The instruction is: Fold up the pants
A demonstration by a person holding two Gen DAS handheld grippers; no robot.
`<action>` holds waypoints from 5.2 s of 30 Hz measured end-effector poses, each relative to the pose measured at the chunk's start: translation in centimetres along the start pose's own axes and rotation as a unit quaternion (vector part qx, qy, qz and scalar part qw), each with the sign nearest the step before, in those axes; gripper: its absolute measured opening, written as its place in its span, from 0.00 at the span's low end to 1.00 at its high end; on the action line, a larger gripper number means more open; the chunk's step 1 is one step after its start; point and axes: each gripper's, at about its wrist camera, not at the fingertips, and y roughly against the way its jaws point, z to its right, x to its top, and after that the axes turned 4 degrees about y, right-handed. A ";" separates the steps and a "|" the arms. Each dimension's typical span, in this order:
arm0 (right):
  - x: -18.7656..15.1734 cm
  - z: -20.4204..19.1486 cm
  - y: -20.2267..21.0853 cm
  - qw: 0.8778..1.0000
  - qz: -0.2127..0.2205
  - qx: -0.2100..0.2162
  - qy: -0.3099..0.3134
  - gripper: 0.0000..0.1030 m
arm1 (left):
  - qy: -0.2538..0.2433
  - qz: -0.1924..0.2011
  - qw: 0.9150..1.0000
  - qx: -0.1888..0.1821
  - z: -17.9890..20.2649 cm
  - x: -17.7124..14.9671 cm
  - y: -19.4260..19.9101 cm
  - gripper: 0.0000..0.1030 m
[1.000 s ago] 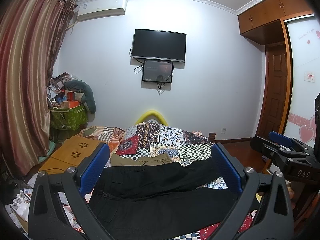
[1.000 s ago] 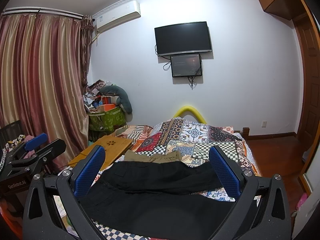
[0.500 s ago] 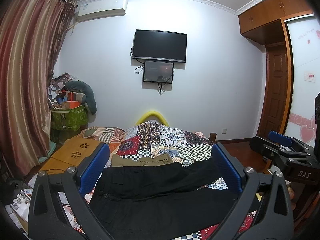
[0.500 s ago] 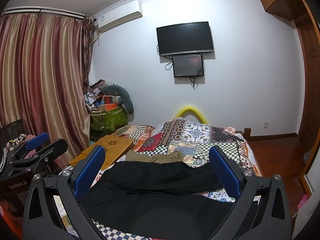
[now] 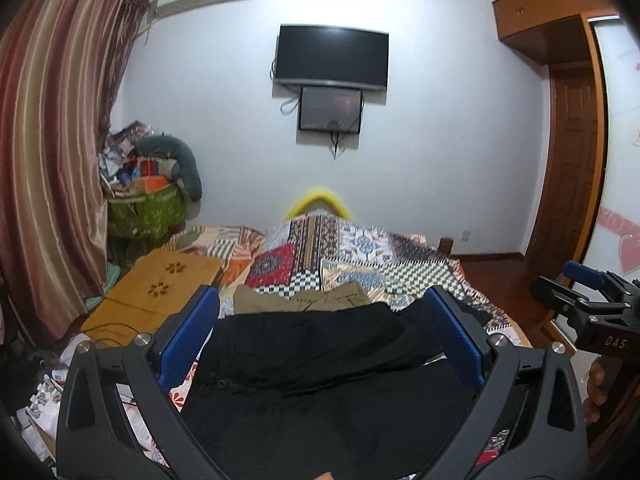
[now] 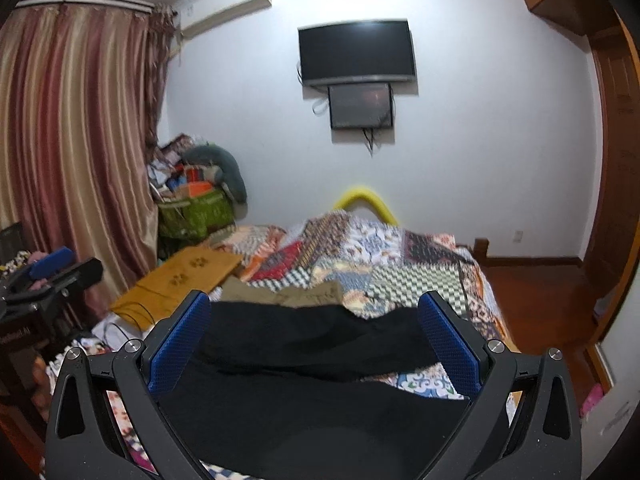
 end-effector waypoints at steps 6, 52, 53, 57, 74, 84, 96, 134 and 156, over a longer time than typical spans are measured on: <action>-1.5 1.7 -3.9 0.999 -0.039 -0.009 -0.002 1.00 | 0.002 -0.033 0.999 0.015 -1.9 -0.3 -5.3 1.00; -5.7 16.0 -32.9 0.964 -0.263 -0.026 0.039 0.96 | 0.044 -0.322 0.941 0.100 -20.6 -11.6 -39.5 0.33; -5.6 17.4 -33.2 0.963 -0.263 -0.046 0.035 0.96 | 0.044 -0.321 0.941 0.099 -20.5 -11.6 -39.5 0.32; -5.8 22.3 -34.6 0.955 -0.280 -0.101 0.019 0.96 | 0.030 -0.317 0.942 0.106 -19.9 -11.6 -39.6 0.27; -9.6 24.2 -36.4 0.932 -0.348 -0.097 0.032 0.09 | -0.006 -0.302 0.943 0.139 -19.8 -10.5 -39.0 0.02; -11.4 27.5 -29.0 0.930 -0.348 -0.122 0.012 0.07 | 0.051 -0.309 0.943 0.110 -21.0 -9.5 -38.1 0.42; -12.4 27.0 -27.4 0.934 -0.331 -0.135 0.012 0.07 | -0.013 -0.328 0.937 0.122 -18.5 -10.9 -41.6 0.21; -14.9 26.4 -7.5 0.936 -0.299 -0.120 -0.140 0.44 | -0.022 -0.311 0.944 0.111 -19.2 -10.8 -23.6 0.58; -22.4 20.2 -5.3 0.917 -0.372 -0.065 -0.125 0.39 | -0.003 -0.349 0.929 0.125 -18.7 -20.0 -17.3 0.45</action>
